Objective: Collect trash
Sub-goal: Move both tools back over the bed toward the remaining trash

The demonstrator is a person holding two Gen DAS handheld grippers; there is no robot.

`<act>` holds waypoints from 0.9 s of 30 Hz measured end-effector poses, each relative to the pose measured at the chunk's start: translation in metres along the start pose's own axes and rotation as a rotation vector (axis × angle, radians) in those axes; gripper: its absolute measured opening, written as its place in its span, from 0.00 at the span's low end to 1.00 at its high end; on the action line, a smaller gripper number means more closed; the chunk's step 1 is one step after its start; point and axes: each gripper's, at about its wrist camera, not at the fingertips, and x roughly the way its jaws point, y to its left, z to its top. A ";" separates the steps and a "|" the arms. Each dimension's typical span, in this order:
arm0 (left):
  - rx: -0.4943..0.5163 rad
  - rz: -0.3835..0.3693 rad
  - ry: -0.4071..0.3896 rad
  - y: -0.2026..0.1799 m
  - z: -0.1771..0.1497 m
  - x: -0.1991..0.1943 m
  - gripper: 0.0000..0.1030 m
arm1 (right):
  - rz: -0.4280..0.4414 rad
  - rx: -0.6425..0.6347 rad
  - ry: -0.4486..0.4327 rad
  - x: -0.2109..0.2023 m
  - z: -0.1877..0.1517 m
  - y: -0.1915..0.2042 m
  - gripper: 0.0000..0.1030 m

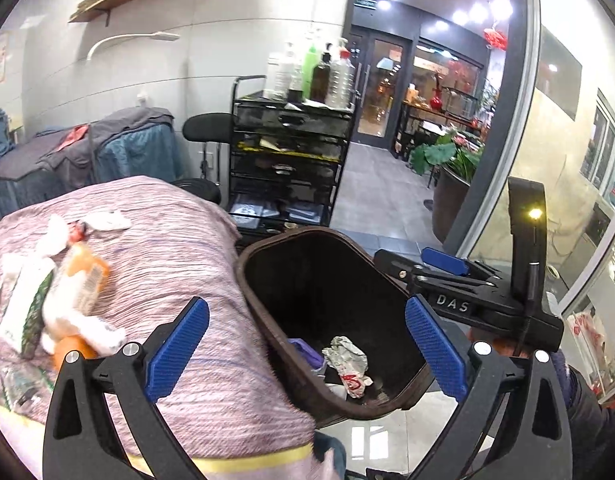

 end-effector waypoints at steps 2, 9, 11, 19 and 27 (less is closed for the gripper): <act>-0.015 0.019 -0.016 0.009 -0.001 -0.009 0.94 | 0.035 -0.023 0.005 0.004 0.001 0.016 0.85; -0.084 0.123 -0.055 0.049 -0.013 -0.042 0.94 | 0.150 -0.110 0.034 0.017 0.002 0.071 0.85; -0.101 0.174 -0.058 0.063 -0.019 -0.050 0.94 | 0.183 -0.133 0.048 0.022 0.002 0.088 0.85; -0.223 0.340 -0.032 0.137 -0.051 -0.083 0.94 | 0.331 -0.236 0.136 0.043 0.002 0.154 0.85; -0.306 0.463 0.034 0.206 -0.069 -0.101 0.94 | 0.389 -0.400 0.252 0.078 -0.007 0.217 0.85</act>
